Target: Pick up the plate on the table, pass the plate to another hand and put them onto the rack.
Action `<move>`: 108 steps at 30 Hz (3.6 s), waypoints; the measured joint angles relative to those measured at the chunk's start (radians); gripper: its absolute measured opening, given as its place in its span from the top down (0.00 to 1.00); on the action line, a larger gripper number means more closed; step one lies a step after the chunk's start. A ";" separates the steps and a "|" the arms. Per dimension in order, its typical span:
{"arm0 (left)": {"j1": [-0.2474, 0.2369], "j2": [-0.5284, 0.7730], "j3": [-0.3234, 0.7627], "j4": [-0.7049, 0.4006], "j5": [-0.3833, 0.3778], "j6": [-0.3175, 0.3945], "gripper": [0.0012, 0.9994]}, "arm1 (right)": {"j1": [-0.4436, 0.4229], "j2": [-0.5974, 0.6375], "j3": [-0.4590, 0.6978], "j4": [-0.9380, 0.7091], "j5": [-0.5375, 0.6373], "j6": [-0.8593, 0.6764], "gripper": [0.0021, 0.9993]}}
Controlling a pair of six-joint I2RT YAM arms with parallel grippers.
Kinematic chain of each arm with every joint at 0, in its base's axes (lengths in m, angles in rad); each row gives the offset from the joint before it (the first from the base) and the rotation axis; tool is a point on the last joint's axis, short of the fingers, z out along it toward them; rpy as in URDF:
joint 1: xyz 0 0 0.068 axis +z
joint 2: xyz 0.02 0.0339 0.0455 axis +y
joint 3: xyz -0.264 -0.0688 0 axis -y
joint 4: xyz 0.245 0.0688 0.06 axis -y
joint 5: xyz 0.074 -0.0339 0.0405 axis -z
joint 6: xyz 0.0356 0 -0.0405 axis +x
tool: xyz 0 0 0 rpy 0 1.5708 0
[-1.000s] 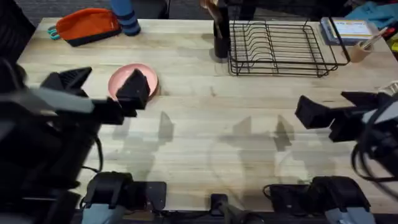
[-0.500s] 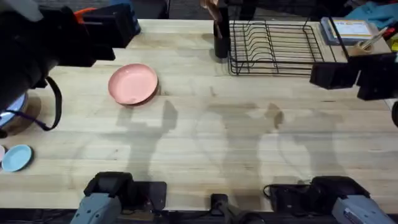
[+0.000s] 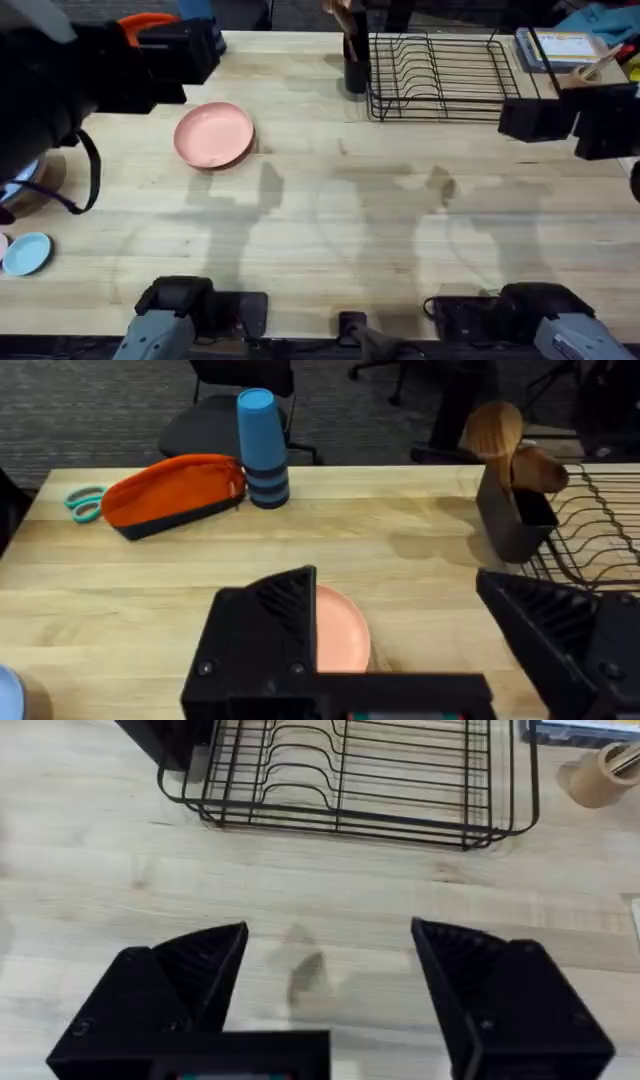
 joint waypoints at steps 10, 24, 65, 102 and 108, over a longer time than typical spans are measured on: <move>0.029 0.114 0.000 -0.041 -0.002 -0.012 0.01 | 0.000 0.000 0.000 0.000 0.000 0.000 0.00; 0.392 0.348 0.038 -0.079 0.078 -0.029 0.01 | 0.000 0.000 0.000 0.000 0.000 0.000 0.00; 0.471 1.064 0.063 0.098 0.066 -0.047 0.23 | 0.000 0.000 0.000 0.000 0.000 0.000 0.00; 0.222 1.108 0.505 -0.217 0.472 -0.060 0.96 | 0.000 0.000 0.000 -0.001 0.000 0.000 0.00; 0.222 1.108 0.505 -0.228 0.757 -0.061 0.96 | 0.000 0.000 0.000 0.028 0.000 0.000 0.00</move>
